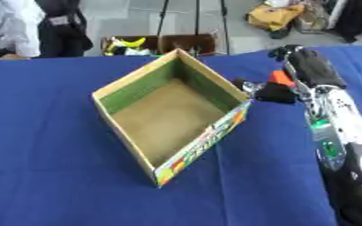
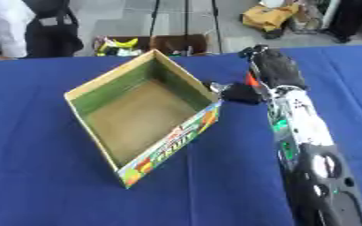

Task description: Pick up objects on the table and place them in the box.

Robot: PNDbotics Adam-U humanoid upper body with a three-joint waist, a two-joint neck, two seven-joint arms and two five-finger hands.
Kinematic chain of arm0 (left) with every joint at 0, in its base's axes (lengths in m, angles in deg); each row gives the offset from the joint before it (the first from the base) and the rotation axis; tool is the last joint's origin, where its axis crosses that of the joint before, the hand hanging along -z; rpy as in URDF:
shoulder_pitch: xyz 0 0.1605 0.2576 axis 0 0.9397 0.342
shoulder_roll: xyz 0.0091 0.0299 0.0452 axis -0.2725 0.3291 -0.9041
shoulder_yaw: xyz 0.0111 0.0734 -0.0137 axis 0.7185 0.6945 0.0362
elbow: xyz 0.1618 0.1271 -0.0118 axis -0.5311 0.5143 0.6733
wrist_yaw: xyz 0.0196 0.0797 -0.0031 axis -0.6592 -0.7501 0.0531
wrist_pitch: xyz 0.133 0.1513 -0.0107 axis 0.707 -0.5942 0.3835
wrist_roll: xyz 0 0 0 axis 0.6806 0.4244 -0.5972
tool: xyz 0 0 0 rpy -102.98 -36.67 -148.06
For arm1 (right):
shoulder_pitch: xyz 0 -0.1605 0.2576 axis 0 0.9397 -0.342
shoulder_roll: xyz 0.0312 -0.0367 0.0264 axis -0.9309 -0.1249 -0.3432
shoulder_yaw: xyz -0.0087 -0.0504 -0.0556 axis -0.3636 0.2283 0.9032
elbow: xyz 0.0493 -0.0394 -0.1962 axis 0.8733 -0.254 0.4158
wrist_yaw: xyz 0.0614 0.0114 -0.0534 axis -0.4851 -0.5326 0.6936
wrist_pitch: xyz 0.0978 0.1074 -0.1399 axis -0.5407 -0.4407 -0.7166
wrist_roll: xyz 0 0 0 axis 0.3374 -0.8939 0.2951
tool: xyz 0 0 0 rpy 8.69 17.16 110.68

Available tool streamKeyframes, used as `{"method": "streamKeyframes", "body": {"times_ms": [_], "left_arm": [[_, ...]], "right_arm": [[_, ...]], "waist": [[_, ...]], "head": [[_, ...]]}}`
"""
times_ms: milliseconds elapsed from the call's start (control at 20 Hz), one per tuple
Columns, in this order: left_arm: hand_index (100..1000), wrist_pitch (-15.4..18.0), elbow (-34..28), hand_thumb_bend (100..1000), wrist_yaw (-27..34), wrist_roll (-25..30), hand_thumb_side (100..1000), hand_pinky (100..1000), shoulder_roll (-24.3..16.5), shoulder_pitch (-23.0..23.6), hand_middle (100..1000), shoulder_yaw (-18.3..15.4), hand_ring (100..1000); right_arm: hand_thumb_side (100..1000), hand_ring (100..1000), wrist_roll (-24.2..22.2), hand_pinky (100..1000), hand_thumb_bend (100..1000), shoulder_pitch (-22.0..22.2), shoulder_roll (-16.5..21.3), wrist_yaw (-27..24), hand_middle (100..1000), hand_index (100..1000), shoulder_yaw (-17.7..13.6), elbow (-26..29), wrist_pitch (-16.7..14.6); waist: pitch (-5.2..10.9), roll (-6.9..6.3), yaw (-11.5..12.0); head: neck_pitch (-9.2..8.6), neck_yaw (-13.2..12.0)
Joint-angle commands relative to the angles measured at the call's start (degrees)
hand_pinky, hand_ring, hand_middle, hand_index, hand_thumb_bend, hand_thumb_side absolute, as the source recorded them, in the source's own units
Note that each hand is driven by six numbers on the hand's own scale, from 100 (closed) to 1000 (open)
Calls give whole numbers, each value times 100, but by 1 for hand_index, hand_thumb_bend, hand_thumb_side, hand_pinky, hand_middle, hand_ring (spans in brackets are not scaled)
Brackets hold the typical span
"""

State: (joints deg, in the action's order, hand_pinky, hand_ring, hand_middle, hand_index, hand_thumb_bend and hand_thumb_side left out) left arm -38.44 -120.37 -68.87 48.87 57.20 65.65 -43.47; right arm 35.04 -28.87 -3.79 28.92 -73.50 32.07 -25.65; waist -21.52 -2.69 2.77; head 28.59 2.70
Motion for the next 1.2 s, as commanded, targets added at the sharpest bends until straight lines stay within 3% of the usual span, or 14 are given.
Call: {"method": "streamKeyframes", "body": {"times_ms": [50, 200, 250, 300, 650, 800, 900, 1200], "left_arm": [[917, 6, -115, 527, 18, 18, 944, 440, -56, 7, 646, 8, 577], [917, 6, -115, 527, 18, 23, 944, 440, -55, 9, 646, 10, 577], [917, 6, -115, 527, 19, 24, 944, 440, -54, 8, 646, 10, 577], [917, 6, -115, 527, 23, 24, 944, 440, -53, 13, 646, 12, 578], [917, 10, -115, 529, 12, 28, 945, 440, -48, 29, 647, 18, 578], [917, 11, -115, 531, 8, 31, 945, 440, -44, 32, 647, 21, 578], [917, 13, -115, 531, 6, 32, 945, 440, -43, 32, 647, 23, 579], [917, 12, -115, 531, 3, 32, 944, 440, -43, 42, 647, 22, 579]], "right_arm": [[506, 709, -455, 606, 626, -222, 41, -556, 702, 861, -102, -168, 17], [506, 709, -637, 606, 626, -268, 74, -788, 702, 861, -119, -179, 92], [809, 708, -657, 605, 206, -272, 78, -812, 710, 860, -119, -172, 106], [542, 707, -641, 604, 608, -301, 87, -834, 700, 860, -152, -139, 141], [620, 701, -478, 598, 594, -420, 136, -920, 692, 858, -259, -31, 335], [786, 691, -355, 585, 579, -412, 119, -987, 682, 861, -291, 43, 394], [841, 686, -223, 578, 575, -403, 104, -1052, 678, 862, -299, 86, 454], [872, 686, 111, 577, 566, -468, 127, -1085, 677, 864, -345, 101, 643]], "waist": [[143, -8, 2], [143, -9, 3], [143, -9, 3], [148, -13, 1], [151, -26, -5], [152, -31, -3], [154, -33, -4], [161, -34, -8]], "head": [[-67, 6], [-71, 5], [-72, 5], [-74, 6], [-78, 32], [-88, 38], [-99, 43], [-116, 78]]}}
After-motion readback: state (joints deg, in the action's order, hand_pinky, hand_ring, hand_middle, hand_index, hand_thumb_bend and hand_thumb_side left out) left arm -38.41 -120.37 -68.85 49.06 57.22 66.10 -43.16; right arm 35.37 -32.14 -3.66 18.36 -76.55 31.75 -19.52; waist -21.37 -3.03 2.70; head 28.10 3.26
